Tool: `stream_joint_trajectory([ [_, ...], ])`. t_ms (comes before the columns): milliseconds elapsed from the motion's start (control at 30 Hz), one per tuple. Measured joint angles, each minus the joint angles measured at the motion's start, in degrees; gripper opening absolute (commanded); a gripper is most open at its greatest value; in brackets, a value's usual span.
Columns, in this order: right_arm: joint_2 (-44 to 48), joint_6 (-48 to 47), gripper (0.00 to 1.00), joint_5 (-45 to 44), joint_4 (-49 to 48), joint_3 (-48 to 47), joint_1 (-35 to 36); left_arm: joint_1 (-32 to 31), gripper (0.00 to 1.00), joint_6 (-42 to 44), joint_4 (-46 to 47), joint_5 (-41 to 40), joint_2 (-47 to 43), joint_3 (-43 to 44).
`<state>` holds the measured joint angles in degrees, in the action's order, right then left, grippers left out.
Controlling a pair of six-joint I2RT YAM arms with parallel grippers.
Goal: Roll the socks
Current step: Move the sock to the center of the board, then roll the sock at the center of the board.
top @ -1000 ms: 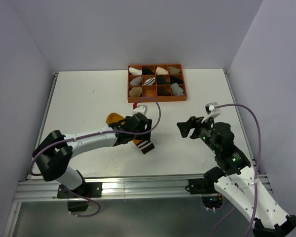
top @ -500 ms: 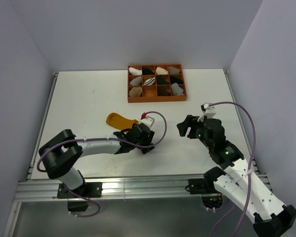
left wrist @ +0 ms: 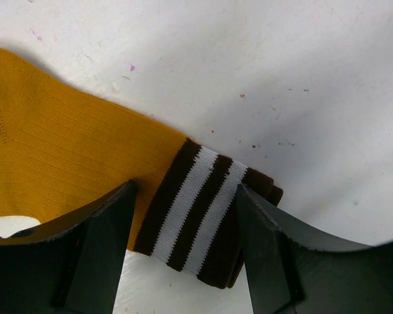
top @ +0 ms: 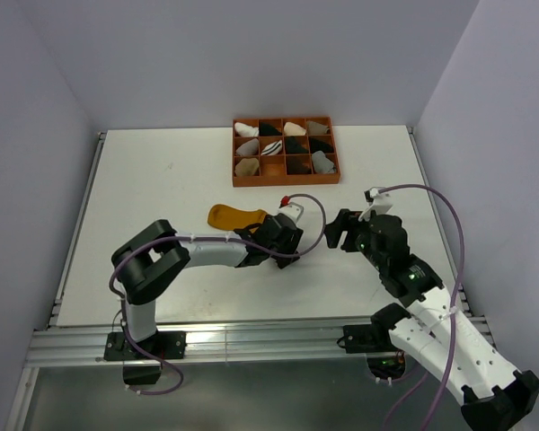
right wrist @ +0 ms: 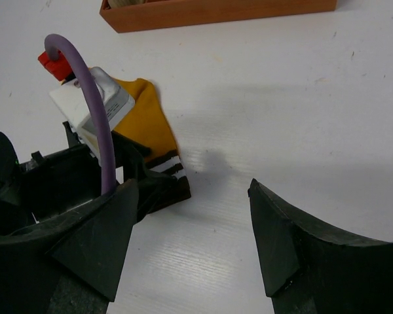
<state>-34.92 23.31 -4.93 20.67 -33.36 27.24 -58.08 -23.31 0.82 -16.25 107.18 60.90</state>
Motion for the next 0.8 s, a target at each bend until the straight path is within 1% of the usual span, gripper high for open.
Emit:
stream_joint_trajectory([
  [133, -0.72, -0.37, 0.75, 0.28, -0.02, 0.0, 0.0, 0.0, 0.7, -0.09, -1.33, -0.02, -1.18, -0.26],
  [367, -2.03, -0.42, 0.75, 0.59, -0.07, 0.0, 0.0, -0.24, 0.7, 1.75, -0.79, 2.19, -9.42, -6.71],
  [467, -2.03, -0.42, 0.75, 0.68, -0.07, 0.0, 0.0, -1.03, 0.69, 3.93, -0.07, 2.89, -9.77, -7.74],
  [600, -2.05, -0.44, 0.75, 0.63, -0.04, 0.0, 0.0, -3.04, 0.62, 7.17, 0.85, 3.17, -9.55, -7.93],
  [800, -1.95, -0.57, 0.75, 0.2, 0.09, 0.0, 0.0, -5.92, 0.6, 11.65, 1.62, 2.16, -6.97, -6.75],
])
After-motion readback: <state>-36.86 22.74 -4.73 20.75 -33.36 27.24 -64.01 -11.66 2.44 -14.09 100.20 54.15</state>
